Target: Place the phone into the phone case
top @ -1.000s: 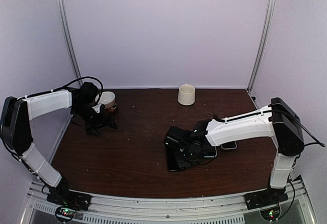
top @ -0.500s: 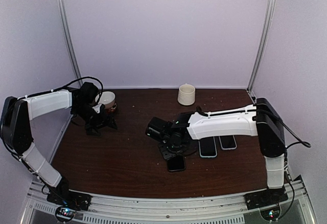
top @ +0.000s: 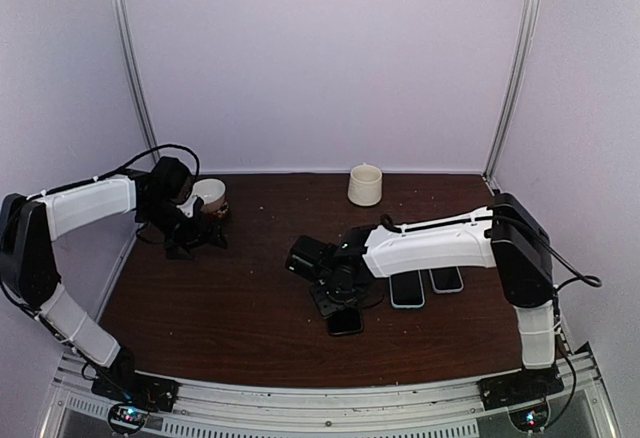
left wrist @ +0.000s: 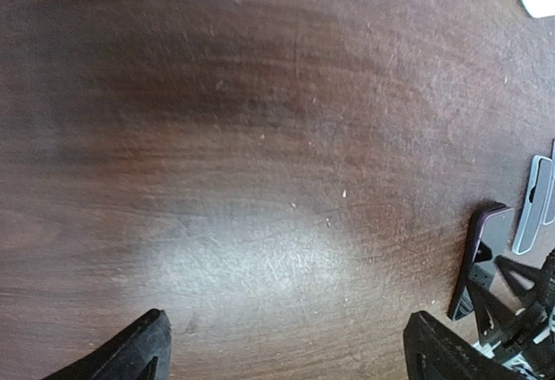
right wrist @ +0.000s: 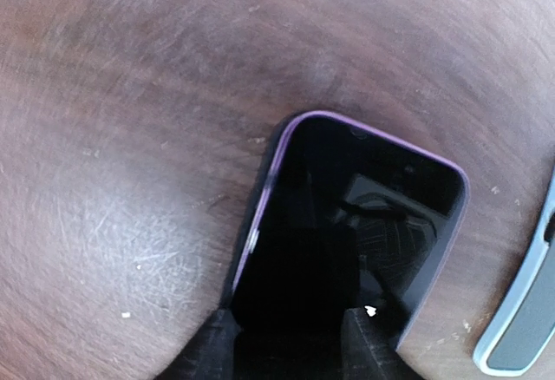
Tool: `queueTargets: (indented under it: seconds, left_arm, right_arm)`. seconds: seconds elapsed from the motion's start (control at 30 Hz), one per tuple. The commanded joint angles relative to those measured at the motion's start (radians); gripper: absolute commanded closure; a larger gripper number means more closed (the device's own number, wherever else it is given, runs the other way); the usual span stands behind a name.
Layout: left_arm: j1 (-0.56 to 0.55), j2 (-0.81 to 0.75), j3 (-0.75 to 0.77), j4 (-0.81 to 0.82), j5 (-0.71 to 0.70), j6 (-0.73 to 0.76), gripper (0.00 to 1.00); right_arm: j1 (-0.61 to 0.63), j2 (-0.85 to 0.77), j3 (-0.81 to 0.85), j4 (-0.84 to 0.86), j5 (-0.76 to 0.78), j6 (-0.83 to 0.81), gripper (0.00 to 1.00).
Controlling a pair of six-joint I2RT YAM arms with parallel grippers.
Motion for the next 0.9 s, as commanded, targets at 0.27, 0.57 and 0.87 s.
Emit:
queueTargets:
  seconds: [0.27, 0.57, 0.87]
  left_arm:
    - [-0.281, -0.139, 0.228, -0.02, -0.476, 0.28, 0.02]
    - [-0.234, -0.21, 0.119, 0.257, -0.385, 0.193, 0.03]
    - [-0.182, -0.118, 0.11, 0.214, -0.152, 0.143, 0.02]
  right_arm:
    - [-0.004, -0.334, -0.162, 0.308, 0.348, -0.288, 0.01]
    - [-0.015, -0.436, -0.344, 0.674, 0.145, -0.389, 0.01]
    - [0.053, -0.199, -0.096, 0.076, 0.142, -0.032, 0.01]
